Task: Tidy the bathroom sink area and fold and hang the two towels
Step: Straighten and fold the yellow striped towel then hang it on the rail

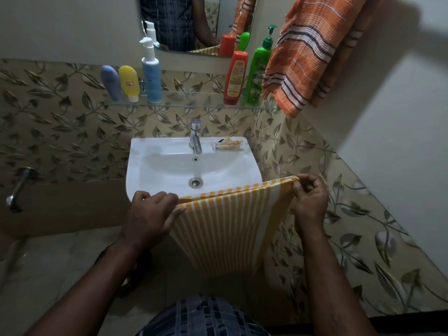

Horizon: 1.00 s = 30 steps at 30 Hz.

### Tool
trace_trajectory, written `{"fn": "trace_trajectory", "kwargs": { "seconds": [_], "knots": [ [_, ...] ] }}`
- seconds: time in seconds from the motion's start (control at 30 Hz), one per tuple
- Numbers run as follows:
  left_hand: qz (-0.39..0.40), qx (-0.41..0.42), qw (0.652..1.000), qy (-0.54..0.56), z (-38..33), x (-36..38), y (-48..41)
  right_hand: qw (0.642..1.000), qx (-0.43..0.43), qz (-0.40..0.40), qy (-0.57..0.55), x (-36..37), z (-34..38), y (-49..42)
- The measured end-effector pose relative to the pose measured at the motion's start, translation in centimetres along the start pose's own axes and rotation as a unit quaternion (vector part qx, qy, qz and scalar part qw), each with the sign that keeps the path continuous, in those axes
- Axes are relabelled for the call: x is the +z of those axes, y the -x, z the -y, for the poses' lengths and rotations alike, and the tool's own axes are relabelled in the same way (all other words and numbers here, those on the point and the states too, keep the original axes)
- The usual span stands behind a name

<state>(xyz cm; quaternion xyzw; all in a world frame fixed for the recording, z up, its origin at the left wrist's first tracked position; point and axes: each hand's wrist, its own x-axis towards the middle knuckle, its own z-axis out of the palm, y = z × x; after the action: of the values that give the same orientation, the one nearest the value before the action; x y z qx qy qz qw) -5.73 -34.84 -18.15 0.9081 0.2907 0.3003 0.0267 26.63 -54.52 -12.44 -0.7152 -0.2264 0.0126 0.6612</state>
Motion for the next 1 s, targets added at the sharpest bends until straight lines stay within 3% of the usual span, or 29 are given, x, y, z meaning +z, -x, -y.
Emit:
{"fn": "trace_trajectory", "kwargs": {
  "seconds": [0.07,0.5,0.7,0.83,1.0],
  "knots": [
    [0.001,0.019,0.999,-0.035,0.3,-0.2,0.0,1.0,-0.002,0.0,0.002,0.2,0.1,-0.1],
    [-0.025,-0.053,0.995,-0.081,0.0,-3.1,-2.0,1.0,0.015,-0.009,-0.014,0.3,0.2,-0.8],
    [-0.054,-0.096,0.992,0.059,-0.2,-3.9,-1.8,0.999,0.024,-0.029,-0.024,0.0,0.5,-1.0],
    [-0.057,-0.175,0.952,0.245,-0.3,-4.2,-1.9,0.998,0.034,-0.053,-0.021,-0.5,0.3,-1.4],
    [-0.076,-0.187,0.936,0.287,-0.8,-4.1,-2.5,0.998,0.041,-0.05,-0.02,-0.9,0.1,-1.3]
  ]
}}
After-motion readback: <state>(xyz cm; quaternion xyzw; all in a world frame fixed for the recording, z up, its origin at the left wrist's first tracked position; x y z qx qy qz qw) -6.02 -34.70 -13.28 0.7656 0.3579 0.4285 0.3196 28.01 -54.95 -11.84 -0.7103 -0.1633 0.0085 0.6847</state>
